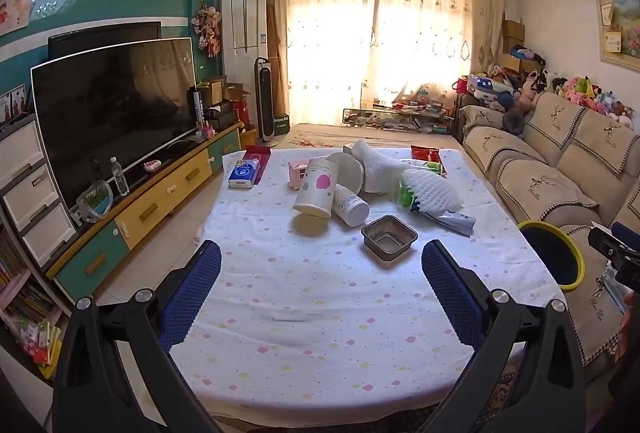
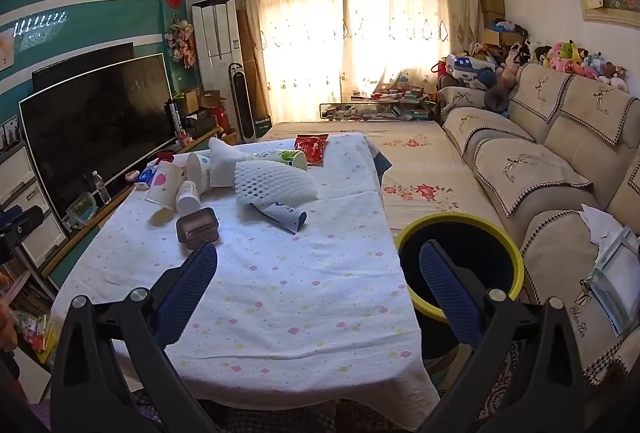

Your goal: Collect trash

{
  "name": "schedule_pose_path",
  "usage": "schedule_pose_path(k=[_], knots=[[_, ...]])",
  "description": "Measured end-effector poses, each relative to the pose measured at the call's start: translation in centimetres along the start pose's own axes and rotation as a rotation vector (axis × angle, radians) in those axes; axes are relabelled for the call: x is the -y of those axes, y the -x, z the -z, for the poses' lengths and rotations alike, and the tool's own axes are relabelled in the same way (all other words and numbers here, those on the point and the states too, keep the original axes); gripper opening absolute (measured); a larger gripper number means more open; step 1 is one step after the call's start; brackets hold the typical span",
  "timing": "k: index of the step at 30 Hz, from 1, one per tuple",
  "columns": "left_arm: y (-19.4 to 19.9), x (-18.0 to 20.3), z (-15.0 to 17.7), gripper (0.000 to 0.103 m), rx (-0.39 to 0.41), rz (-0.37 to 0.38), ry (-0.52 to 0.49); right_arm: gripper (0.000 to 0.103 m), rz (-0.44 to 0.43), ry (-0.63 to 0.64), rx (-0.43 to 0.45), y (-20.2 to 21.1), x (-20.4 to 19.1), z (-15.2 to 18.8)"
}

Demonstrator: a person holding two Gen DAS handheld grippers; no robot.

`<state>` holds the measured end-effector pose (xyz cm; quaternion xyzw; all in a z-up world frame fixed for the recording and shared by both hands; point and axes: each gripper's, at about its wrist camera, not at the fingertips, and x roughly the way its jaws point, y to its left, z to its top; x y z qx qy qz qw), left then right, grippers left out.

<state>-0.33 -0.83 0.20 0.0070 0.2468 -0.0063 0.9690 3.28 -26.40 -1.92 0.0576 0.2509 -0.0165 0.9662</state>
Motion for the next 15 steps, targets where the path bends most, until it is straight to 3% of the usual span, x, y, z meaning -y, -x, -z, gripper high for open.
schedule_pose_path(k=[15], knots=[[0.31, 0.14, -0.27, 0.099, 0.002, 0.009, -0.009, 0.097, -0.004, -0.004, -0.002, -0.08, 0.02, 0.03]])
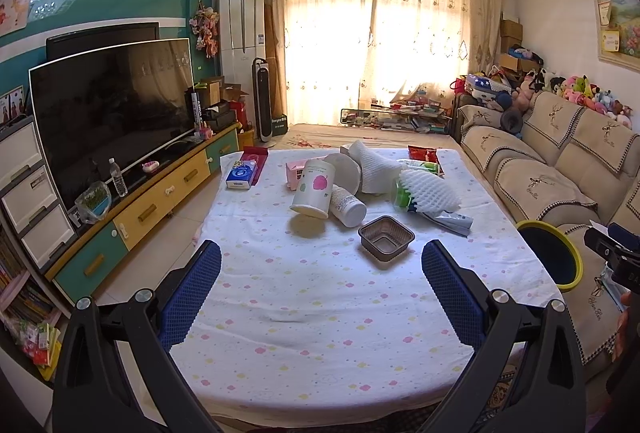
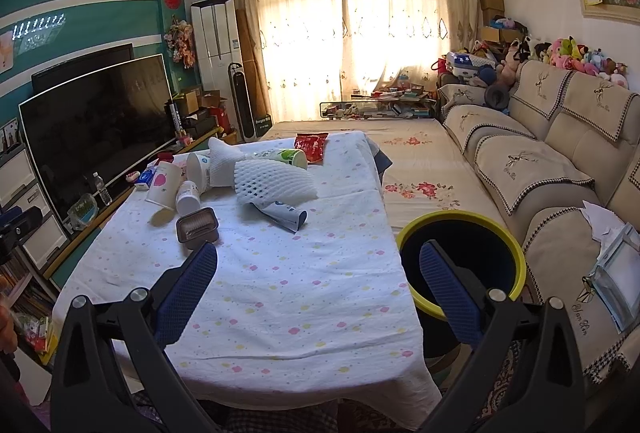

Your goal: Collect trash

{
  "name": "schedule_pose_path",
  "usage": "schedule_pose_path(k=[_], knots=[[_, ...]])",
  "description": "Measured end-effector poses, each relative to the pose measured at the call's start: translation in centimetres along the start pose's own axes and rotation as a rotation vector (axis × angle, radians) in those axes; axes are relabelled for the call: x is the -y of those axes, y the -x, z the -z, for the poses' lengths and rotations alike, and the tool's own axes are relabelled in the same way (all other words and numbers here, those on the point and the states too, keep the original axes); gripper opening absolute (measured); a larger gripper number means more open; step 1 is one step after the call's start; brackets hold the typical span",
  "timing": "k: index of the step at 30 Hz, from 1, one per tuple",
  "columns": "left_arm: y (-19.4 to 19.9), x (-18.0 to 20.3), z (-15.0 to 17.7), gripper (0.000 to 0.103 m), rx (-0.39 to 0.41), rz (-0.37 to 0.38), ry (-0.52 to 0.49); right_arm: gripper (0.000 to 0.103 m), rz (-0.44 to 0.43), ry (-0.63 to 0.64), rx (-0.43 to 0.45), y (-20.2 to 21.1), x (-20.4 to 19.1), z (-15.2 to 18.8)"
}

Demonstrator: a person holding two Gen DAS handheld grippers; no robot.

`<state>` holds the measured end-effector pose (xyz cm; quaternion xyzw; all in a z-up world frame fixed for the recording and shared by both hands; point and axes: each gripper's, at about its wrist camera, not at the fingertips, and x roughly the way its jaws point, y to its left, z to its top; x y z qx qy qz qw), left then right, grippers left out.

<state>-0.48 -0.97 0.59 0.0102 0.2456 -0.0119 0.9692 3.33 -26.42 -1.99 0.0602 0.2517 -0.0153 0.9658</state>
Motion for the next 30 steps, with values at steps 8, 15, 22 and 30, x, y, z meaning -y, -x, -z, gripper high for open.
schedule_pose_path(k=[8, 15, 22, 30], knots=[[0.1, 0.1, -0.2, 0.099, -0.002, 0.004, -0.001, 0.097, 0.0, -0.004, -0.001, 0.2, 0.0, -0.3], [0.1, 0.2, -0.2, 0.099, -0.002, 0.003, -0.001, 0.097, 0.0, -0.005, -0.002, -0.3, 0.3, 0.1], [0.1, 0.1, -0.3, 0.099, -0.006, 0.007, -0.007, 0.097, -0.001, -0.008, -0.004, -0.6, 0.5, 0.5], [0.1, 0.2, -0.2, 0.099, -0.005, 0.008, -0.007, 0.097, -0.002, -0.01, -0.006, -0.6, 0.6, 0.8]])
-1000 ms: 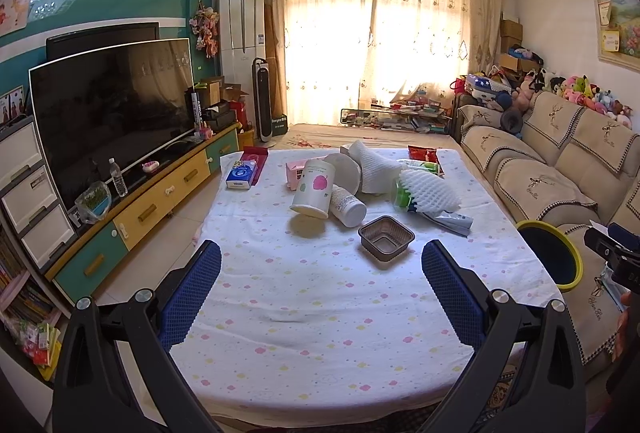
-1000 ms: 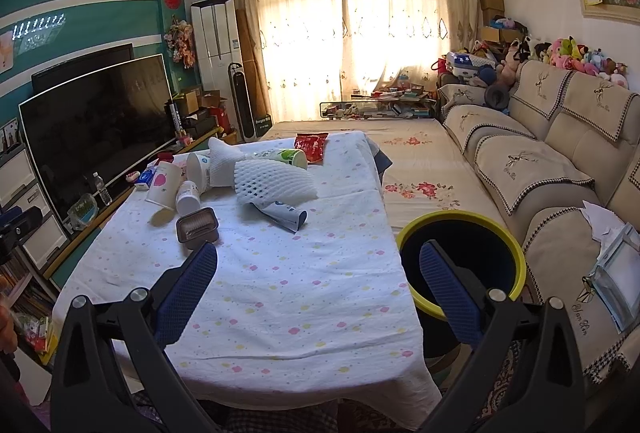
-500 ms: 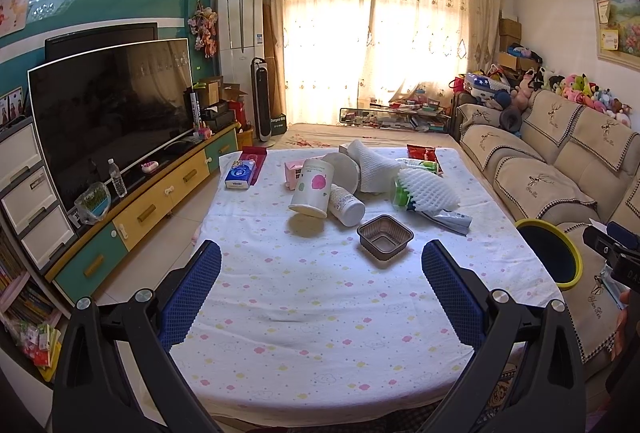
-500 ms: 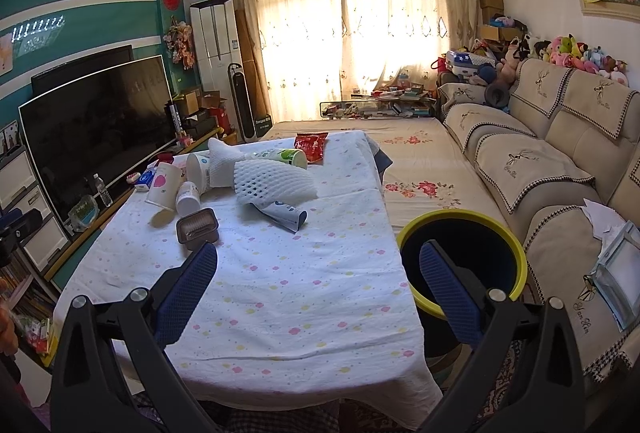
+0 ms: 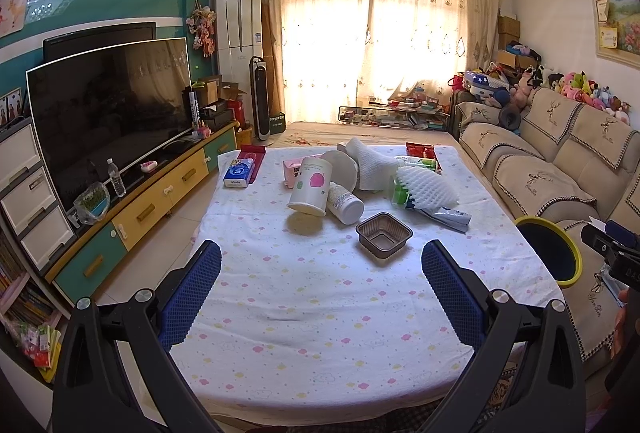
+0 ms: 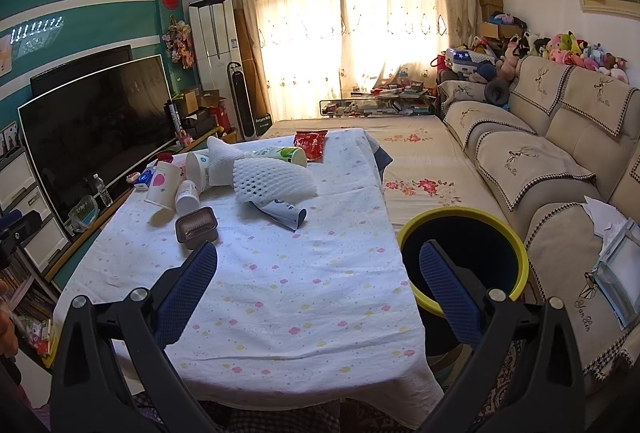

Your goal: Collect trash

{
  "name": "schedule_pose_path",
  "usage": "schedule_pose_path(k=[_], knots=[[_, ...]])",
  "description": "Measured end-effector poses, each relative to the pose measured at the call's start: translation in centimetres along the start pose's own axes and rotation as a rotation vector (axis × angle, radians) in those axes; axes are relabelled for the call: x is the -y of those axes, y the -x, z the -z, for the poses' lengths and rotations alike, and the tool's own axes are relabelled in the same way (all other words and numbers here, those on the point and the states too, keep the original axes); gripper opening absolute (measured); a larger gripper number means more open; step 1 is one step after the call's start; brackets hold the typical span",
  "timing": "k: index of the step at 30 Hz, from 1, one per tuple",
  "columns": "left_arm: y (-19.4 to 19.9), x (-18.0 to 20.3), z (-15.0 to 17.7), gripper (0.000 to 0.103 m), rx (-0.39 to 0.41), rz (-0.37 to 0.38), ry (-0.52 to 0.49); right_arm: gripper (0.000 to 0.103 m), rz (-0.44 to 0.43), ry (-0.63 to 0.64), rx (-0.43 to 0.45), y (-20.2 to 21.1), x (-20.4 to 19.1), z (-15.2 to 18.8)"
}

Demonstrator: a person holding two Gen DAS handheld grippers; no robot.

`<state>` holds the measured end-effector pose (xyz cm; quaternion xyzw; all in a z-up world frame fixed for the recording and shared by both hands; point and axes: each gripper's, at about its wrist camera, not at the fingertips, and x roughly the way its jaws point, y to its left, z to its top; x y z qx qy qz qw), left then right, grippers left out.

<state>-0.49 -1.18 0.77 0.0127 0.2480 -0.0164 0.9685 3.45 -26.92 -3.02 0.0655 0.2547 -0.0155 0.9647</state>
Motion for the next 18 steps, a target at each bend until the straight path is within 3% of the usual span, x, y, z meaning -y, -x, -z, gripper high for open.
schedule_pose_path(k=[18], knots=[[-0.07, 0.04, 0.05, 0.099, -0.001, -0.002, -0.001, 0.097, -0.002, -0.004, -0.002, -0.08, 0.19, -0.08]])
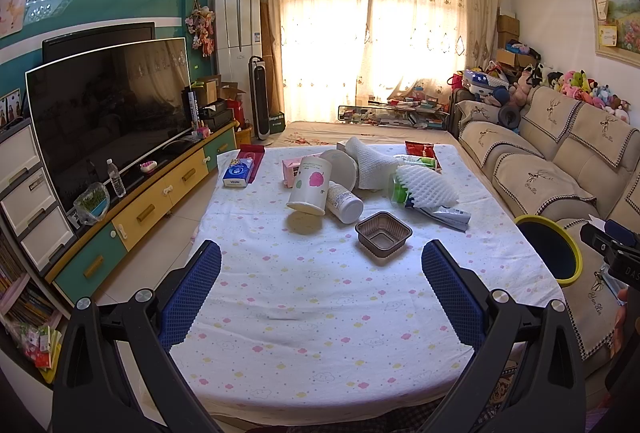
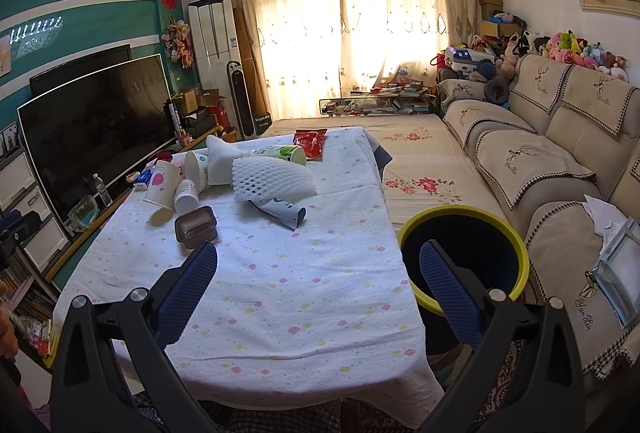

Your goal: Collect trash

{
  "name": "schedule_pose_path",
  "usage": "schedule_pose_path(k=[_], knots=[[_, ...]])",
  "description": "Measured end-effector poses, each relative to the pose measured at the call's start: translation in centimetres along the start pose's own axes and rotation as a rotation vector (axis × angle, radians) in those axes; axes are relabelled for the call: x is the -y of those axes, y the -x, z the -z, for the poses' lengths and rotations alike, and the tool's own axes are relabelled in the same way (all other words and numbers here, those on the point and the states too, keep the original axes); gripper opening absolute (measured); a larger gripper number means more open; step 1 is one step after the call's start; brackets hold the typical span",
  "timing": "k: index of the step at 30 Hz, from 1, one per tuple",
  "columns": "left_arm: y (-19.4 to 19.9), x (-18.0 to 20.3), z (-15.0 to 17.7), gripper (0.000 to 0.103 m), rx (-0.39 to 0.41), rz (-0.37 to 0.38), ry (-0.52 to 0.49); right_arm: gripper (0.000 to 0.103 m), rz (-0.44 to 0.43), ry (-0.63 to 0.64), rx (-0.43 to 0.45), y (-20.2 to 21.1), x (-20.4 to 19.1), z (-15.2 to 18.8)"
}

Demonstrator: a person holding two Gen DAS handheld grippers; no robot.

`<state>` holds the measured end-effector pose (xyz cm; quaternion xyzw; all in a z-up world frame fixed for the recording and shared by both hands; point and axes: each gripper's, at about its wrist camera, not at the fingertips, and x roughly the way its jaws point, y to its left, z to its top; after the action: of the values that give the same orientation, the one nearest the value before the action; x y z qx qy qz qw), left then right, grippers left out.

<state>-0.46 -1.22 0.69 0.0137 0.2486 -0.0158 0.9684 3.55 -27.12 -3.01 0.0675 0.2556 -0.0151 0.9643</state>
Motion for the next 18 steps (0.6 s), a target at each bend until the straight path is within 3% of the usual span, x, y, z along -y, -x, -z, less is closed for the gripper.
schedule_pose_path(k=[18], knots=[[-1.8, -0.1, 0.8, 0.099, -0.034, 0.002, 0.003, 0.097, -0.007, -0.015, -0.032, -1.8, -0.4, 0.4]])
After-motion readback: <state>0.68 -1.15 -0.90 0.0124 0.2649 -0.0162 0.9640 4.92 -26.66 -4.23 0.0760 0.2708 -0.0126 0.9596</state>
